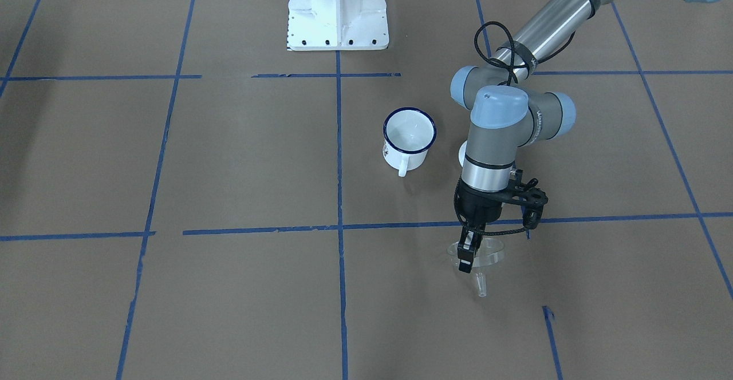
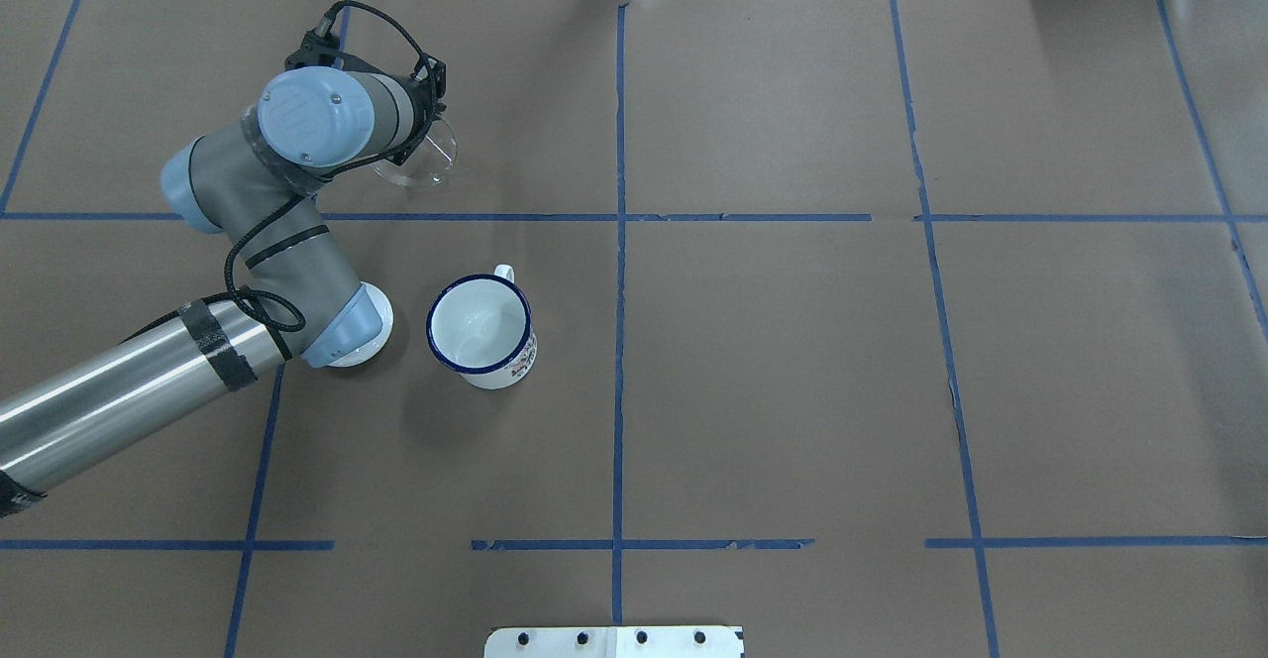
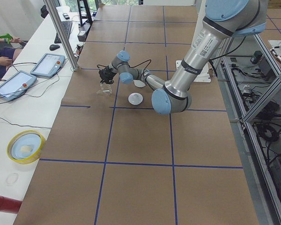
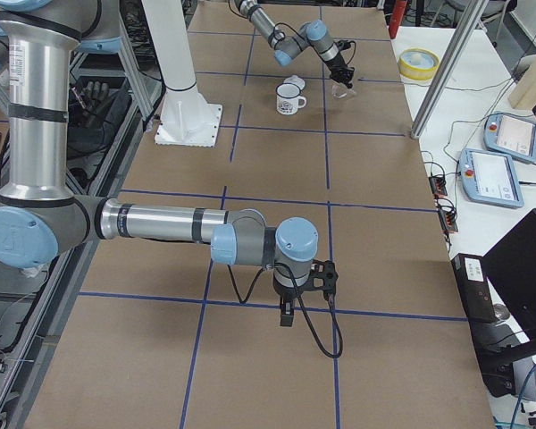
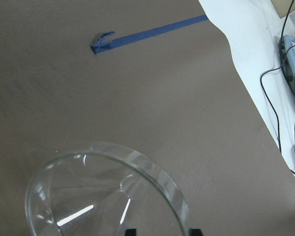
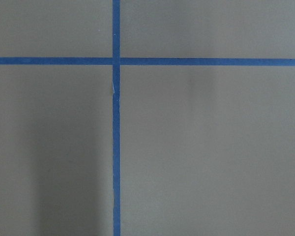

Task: Place funnel on cup
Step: 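Grasp the glass funnel's stem with the left gripper and lift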

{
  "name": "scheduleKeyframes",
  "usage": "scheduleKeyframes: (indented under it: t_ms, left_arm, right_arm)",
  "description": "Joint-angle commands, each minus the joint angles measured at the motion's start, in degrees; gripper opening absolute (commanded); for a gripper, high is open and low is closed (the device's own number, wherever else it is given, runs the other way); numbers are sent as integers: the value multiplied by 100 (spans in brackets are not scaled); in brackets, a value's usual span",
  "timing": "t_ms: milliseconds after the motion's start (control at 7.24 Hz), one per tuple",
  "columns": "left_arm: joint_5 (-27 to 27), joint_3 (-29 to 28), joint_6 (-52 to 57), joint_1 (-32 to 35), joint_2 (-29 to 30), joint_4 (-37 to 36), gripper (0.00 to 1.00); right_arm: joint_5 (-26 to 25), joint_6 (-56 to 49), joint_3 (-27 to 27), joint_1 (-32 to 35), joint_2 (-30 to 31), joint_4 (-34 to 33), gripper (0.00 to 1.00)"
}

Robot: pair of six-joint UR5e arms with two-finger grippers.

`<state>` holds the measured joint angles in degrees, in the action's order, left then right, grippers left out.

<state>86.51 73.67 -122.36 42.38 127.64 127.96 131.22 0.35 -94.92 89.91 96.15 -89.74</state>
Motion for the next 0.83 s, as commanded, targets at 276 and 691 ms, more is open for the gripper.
scheduleKeyframes:
  t_ms: [276,691]
  left_arm:
    - [1053,1363,710,620,-308,-618,0]
    - [1963,3491,2291,754,-522,-3399,0]
  right_arm:
    - [0,0,0,0,0,0,100]
    - [0,0,0,0,0,0,100]
